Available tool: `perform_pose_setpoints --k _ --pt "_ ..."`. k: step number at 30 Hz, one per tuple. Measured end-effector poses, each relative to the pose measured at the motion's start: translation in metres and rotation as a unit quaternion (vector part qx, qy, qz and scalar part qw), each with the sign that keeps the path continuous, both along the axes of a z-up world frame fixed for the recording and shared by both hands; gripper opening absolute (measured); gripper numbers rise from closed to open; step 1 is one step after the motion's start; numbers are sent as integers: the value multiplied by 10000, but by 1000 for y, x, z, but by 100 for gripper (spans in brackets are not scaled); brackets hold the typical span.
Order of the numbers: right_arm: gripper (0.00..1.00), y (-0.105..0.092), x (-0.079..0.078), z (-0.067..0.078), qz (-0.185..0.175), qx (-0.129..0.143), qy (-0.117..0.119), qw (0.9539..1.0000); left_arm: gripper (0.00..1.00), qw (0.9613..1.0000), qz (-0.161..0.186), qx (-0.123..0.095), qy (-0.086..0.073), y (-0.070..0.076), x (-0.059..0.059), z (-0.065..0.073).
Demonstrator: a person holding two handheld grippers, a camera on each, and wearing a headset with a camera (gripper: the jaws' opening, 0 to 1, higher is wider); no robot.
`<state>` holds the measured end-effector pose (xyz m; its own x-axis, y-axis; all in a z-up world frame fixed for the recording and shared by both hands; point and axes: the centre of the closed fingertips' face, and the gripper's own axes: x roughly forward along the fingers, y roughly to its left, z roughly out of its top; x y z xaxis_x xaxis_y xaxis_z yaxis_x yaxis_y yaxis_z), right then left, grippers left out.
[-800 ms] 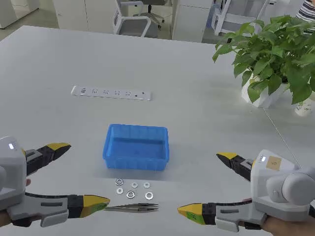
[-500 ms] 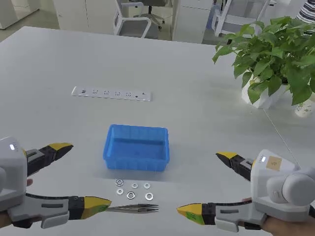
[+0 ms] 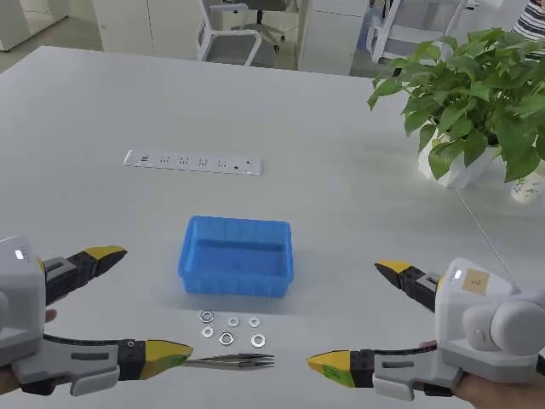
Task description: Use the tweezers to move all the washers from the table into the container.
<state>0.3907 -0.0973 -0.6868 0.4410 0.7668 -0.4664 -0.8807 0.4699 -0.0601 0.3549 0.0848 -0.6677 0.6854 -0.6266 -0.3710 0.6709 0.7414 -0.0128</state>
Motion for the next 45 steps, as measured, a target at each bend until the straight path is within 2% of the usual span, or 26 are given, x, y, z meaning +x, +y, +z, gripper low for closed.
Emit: perform_pose_setpoints --k 10,45 --pt "100 0 0 1 12 -12 -30 10000 99 10000 -67 5 -4 -3 -2 0" --pt "100 0 3 3 7 -13 -64 10000 99 10000 -20 54 -33 2 0 1"
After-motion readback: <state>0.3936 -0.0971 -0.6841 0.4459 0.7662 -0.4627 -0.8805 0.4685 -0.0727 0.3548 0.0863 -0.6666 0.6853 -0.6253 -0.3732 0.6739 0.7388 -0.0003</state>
